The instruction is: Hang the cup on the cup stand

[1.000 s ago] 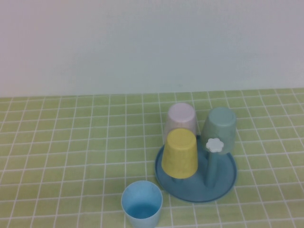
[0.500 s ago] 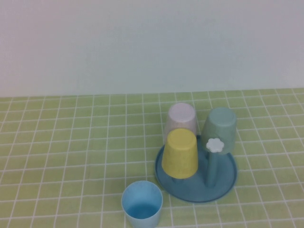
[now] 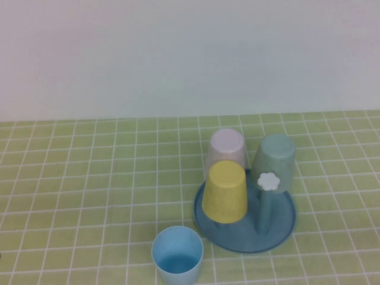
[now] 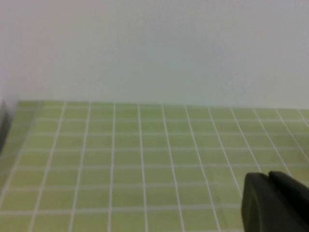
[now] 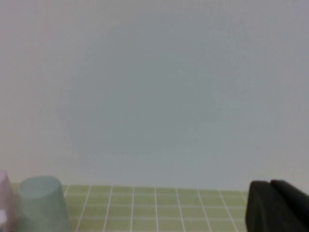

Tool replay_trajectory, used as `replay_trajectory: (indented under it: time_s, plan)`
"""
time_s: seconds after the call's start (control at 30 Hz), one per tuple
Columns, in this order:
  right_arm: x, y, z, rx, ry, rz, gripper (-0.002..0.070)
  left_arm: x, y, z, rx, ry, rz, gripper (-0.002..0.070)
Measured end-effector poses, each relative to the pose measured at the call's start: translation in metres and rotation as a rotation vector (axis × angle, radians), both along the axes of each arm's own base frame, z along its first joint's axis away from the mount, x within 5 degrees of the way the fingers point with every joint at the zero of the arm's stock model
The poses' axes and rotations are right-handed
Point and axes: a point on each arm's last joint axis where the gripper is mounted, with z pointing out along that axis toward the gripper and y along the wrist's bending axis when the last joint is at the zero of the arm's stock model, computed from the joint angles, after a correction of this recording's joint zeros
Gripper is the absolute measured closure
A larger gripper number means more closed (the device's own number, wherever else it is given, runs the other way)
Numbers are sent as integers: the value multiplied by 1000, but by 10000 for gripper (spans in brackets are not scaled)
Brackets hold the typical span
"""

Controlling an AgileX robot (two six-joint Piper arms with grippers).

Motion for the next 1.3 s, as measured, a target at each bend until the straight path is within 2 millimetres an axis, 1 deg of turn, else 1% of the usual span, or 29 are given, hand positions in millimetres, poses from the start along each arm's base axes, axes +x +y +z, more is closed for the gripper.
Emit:
replay_trajectory:
  time_s: [0.13, 0.27, 0.37, 0.43, 0.5, 0.53, 0.57, 0.67, 0.73, 0.8, 0.87, 0.97, 1.03, 1.13, 1.3]
  plan:
    - [3, 1, -7, -11, 128, 8, 678, 16, -8, 4, -35, 223, -74, 676]
    - [14, 1, -20, -11, 339, 20, 678, 33, -16, 7, 76, 405, -219, 676]
    - [23, 2, -30, -9, 495, 26, 678, 49, -20, 10, 106, 490, -289, 663]
    - [29, 2, -35, 3, 571, 33, 678, 64, -23, 11, 86, 525, -322, 619]
    - [34, 4, -38, 28, 606, 41, 678, 78, -28, 8, 42, 568, -363, 548]
    - [36, 4, -38, 44, 616, 46, 678, 86, -31, 5, 12, 597, -395, 499]
    - [37, 5, -38, 62, 615, 51, 678, 93, -36, 3, -25, 629, -437, 447]
    - [40, 6, -35, 89, 573, 58, 678, 112, -49, -2, -114, 726, -604, 329]
    - [42, 6, -31, 94, 527, 55, 678, 129, -57, -9, -156, 788, -673, 298]
    - [44, 5, -27, 95, 483, 48, 678, 142, -67, -12, -132, 822, -717, 293]
    - [45, 5, -25, 97, 456, 45, 678, 153, -81, -18, -77, 871, -749, 300]
    - [45, 5, -24, 97, 449, 44, 678, 163, -102, -25, 47, 929, -774, 309]
    - [45, 5, -24, 97, 449, 44, 678, 169, -113, -28, 137, 934, -752, 310]
    - [45, 5, -25, 99, 452, 45, 678, 175, -126, -35, 218, 915, -734, 312]
    - [43, 6, -28, 98, 491, 52, 678, 180, -140, -52, 266, 924, -751, 311]
